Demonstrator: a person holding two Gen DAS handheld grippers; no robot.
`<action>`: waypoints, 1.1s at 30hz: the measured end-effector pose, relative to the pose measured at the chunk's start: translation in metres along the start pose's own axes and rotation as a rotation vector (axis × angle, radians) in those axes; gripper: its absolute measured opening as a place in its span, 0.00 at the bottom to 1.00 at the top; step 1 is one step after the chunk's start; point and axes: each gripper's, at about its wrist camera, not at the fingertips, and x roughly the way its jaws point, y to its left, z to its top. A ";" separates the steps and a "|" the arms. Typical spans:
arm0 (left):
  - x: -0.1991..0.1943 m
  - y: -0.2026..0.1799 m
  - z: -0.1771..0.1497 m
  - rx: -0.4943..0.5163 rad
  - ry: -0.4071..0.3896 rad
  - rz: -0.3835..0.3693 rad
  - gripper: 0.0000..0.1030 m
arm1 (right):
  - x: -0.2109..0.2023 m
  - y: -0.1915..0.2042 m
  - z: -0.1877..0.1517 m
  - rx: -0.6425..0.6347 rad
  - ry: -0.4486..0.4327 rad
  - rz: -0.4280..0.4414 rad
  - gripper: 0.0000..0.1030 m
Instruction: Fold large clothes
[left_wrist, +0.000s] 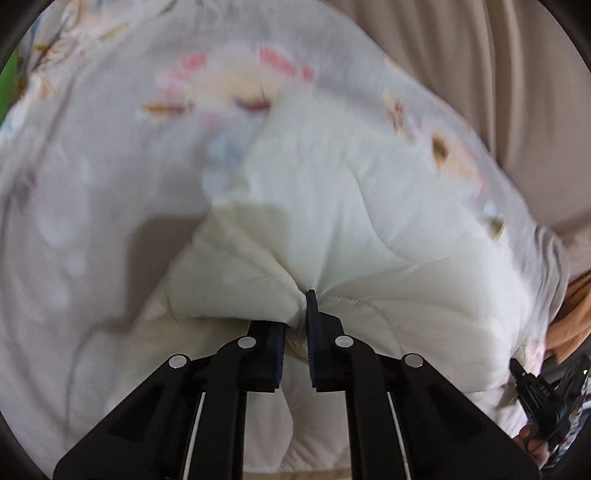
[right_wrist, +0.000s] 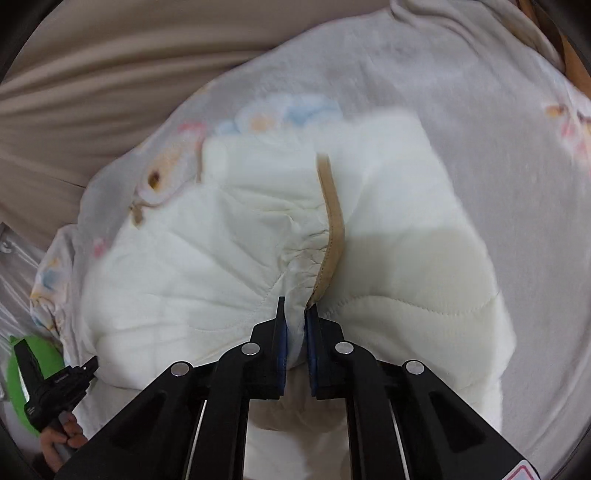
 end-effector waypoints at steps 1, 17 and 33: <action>-0.003 -0.004 -0.002 0.021 -0.019 0.018 0.09 | -0.008 0.004 -0.002 -0.010 -0.025 -0.006 0.08; -0.062 -0.043 0.014 0.126 -0.152 0.085 0.36 | -0.019 0.071 -0.004 -0.253 -0.074 -0.023 0.14; -0.100 -0.034 -0.015 0.157 -0.139 0.097 0.39 | -0.014 0.032 -0.028 -0.202 -0.013 -0.114 0.09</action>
